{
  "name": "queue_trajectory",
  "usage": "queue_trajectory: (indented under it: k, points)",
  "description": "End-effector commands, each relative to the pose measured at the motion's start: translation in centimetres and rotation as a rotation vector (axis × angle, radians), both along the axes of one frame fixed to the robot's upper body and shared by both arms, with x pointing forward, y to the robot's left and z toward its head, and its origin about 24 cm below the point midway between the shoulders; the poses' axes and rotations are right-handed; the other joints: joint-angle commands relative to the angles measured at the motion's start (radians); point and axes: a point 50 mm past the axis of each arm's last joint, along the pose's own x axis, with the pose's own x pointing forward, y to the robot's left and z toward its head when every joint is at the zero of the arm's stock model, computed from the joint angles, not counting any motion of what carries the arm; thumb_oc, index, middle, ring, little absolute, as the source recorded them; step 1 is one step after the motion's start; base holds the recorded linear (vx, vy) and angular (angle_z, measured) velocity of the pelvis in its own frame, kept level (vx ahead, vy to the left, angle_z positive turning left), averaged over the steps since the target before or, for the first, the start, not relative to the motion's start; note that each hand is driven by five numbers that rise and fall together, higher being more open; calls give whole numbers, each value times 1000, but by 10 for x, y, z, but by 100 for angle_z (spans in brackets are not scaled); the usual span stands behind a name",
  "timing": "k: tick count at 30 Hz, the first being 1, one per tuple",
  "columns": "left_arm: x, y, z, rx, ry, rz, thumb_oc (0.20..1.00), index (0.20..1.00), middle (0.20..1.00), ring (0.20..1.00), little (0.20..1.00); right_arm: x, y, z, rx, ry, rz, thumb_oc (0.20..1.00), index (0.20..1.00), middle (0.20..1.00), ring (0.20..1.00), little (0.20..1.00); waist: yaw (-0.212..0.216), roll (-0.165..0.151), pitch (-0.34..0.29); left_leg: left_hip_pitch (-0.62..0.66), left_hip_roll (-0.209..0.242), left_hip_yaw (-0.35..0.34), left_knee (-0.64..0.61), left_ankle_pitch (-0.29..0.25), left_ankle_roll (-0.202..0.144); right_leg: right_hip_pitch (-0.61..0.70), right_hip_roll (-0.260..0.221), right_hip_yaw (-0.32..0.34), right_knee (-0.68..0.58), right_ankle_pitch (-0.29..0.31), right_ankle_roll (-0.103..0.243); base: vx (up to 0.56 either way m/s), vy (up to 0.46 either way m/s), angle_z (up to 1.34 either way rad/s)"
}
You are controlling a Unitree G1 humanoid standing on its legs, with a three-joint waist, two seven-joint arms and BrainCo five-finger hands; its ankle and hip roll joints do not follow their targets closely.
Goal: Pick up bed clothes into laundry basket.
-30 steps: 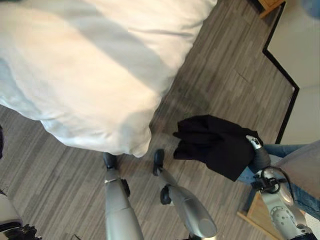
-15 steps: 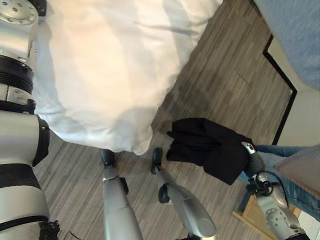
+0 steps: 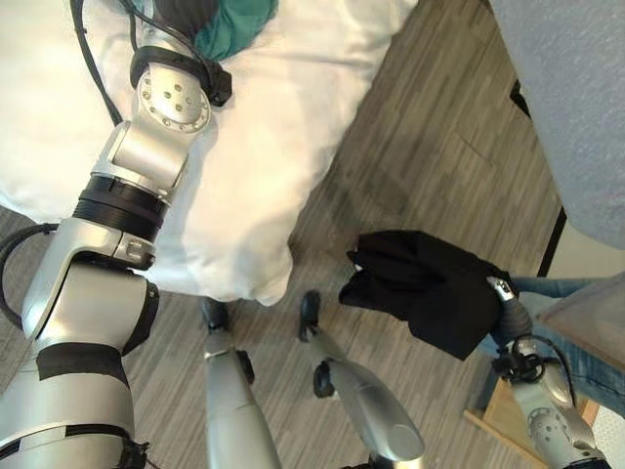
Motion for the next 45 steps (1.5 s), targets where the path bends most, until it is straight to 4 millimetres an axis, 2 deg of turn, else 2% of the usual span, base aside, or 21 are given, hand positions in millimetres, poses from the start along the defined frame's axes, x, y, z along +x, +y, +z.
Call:
queue_trajectory:
  k: [1, 6, 12, 16, 20, 22, 26, 27, 28, 29, 34, 45]
  points:
    - [-8, -3, 3, 52, -42, -14, 200, 200, 200, 200, 200, 9, -13, 37, 3, -187, -80, 200, 200, 200, 200, 200, 8, -12, 109, 126, -50, -17, -229, 137, 22, 148, -42, -17, 51, -117, 94, 0, 0, 0]
    - [-7, -16, -16, 103, -2, -56, 200, 200, 200, 200, 200, 8, -13, 34, -4, -172, -86, 200, 200, 200, 200, 200, 13, -2, 113, 142, -52, -16, -225, 129, 24, 157, -43, -16, 57, -123, 92, -2, -4, -2]
    - [-11, -26, -24, 24, -11, -159, 200, 200, 200, 200, 200, 8, -16, 33, -1, -165, -112, 200, 200, 200, 200, 200, 20, 21, 104, 169, -59, -10, -232, 127, 25, 173, -48, -16, 61, -130, 90, 0, -1, -1]
    - [-17, -28, -63, -252, 43, -353, 200, 200, 200, 200, 200, 9, -15, 31, 29, -164, -159, 200, 200, 200, 200, 200, 41, 61, 93, 215, -69, -5, -241, 124, 27, 202, -59, -16, 74, -145, 84, 15, 6, 3]
    - [-17, -35, -103, -349, 148, -403, 200, 200, 200, 200, 200, 14, -14, 34, 20, -173, -185, 200, 200, 200, 200, 200, 57, 89, 88, 247, -73, 0, -245, 124, 29, 223, -67, -20, 93, -163, 77, 2, 9, -4]
    - [-15, -36, -108, -303, 185, -389, 200, 200, 200, 200, 200, 16, -13, 37, 28, -183, -186, 200, 200, 200, 200, 200, 63, 101, 86, 257, -76, 2, -252, 128, 30, 227, -69, -19, 103, -170, 74, 0, 0, 0]
    - [-10, -32, -98, -176, 175, -298, 200, 200, 200, 200, 200, 18, -13, 38, 26, -184, -171, 200, 200, 200, 200, 200, 66, 111, 86, 270, -76, 1, -260, 135, 29, 231, -69, -21, 117, -184, 70, -2, -12, 3]
    - [-9, -30, -95, -146, 171, -272, 235, 235, 235, 235, 235, 18, -13, 38, 28, -181, -169, 200, 200, 200, 200, 200, 65, 112, 86, 270, -75, 1, -260, 135, 30, 232, -69, -21, 117, -186, 69, -5, -11, 3]
    - [-8, -29, -91, -114, 164, -249, 470, 470, 470, 470, 470, 18, -14, 37, 33, -177, -170, 200, 200, 200, 200, 200, 65, 112, 87, 273, -75, 0, -261, 136, 30, 232, -68, -22, 117, -187, 69, 0, 0, 0]
    - [-7, -29, -86, -86, 149, -229, 1000, 1000, 1000, 1000, 1000, 18, -14, 36, 36, -173, -170, 200, 200, 200, 200, 200, 66, 112, 88, 271, -73, -2, -264, 143, 31, 231, -67, -25, 113, -182, 68, 0, 0, 0]
    - [-6, -25, -78, -11, 125, -160, 1000, 1000, 1000, 1000, 1000, 18, -13, 36, 29, -173, -152, 200, 200, 200, 200, 200, 64, 109, 85, 276, -72, -7, -272, 144, 30, 235, -63, -24, 107, -184, 68, 0, 0, 0]
    - [-12, -56, -41, 256, -17, -93, 1000, 1000, 1000, 1000, 1000, 19, -14, 37, 26, -183, -143, 200, 200, 200, 200, 200, 59, 133, 62, 292, -80, -8, -264, 131, 34, 250, -66, -11, 106, -192, 70, 4, 1, 0]
